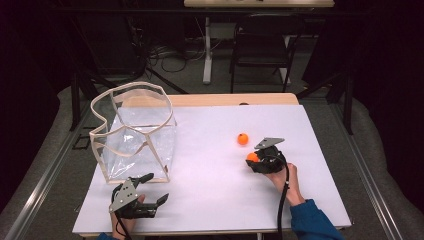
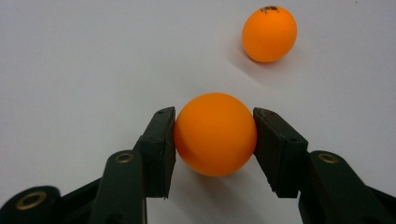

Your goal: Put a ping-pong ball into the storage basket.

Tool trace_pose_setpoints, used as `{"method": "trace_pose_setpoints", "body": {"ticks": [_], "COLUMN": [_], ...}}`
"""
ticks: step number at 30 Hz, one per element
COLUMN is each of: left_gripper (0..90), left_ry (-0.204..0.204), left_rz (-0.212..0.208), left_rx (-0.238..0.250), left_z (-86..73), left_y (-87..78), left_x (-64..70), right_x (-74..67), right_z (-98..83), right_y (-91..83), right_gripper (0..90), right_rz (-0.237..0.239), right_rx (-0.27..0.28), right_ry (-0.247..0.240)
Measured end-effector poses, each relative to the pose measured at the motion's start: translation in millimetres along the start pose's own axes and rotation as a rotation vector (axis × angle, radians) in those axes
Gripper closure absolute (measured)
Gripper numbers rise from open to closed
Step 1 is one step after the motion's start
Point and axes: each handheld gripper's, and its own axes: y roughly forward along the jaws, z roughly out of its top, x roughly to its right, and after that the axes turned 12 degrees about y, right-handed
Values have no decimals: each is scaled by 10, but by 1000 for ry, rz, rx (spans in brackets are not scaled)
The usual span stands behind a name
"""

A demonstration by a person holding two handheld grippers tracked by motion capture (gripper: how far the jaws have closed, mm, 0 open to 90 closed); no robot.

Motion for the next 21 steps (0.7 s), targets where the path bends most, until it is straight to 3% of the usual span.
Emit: {"method": "trace_pose_setpoints", "body": {"ticks": [7,21], "left_gripper": [161,161], "left_ry": [-17,-10], "left_rz": [1,1], "left_rx": [9,-1], "left_z": [-5,-3], "left_y": [-6,-2], "left_x": [-10,-8], "right_x": [-26,-120], "right_z": [17,42], "right_y": [-49,-118], "right_gripper": [508,508], "right_rz": [17,50], "right_rx": [18,56], "right_ry": [2,-17]}}
